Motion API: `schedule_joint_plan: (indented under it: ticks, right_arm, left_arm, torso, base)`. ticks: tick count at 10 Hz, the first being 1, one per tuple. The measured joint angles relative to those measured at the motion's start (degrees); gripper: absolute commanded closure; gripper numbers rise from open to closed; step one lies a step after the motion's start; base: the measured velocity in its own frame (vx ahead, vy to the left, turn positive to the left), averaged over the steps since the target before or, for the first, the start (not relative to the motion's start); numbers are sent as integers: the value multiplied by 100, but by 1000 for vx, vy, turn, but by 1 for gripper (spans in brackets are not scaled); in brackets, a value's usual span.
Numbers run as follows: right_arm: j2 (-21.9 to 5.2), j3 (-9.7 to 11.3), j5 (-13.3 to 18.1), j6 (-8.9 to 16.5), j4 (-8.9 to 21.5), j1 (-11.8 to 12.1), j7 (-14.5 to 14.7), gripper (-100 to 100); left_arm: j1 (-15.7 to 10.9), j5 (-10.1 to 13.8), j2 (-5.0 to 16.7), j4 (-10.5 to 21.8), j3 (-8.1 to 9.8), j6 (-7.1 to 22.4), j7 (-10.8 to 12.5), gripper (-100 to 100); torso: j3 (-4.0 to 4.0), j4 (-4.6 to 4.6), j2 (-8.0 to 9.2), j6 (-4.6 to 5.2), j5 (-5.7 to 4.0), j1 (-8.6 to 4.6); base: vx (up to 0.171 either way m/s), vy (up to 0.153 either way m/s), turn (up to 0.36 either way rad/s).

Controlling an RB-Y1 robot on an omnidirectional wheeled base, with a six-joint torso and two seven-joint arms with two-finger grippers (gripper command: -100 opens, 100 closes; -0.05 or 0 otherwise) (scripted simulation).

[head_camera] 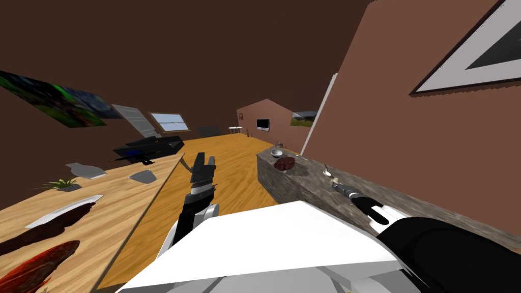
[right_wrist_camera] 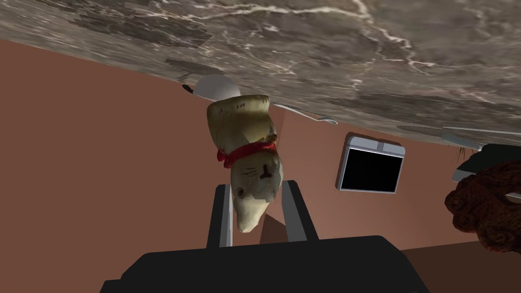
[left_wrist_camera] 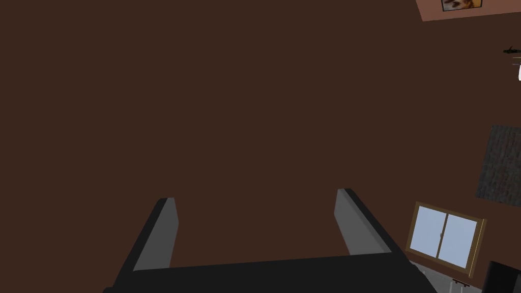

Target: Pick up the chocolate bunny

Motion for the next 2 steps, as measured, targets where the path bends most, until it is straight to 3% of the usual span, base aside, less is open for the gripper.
schedule_joint_plan:
  ticks: [1, 2]
  right_arm:
    - [3, -15, -1, -16, -160, 91, 2, 100]
    - [2, -15, -1, -20, -184, 95, 2, 0]
  left_arm:
    - [0, 0, 0, 0, 0, 0, 0, 0]
    - [-1, 0, 0, 0, 0, 0, 0, 0]
  torso:
    - [6, 4, 10, -4, 2, 6]
    - [10, 5, 17, 0, 2, 3]
  base:
    - [2, 3, 11]
    - [0, 0, 0]
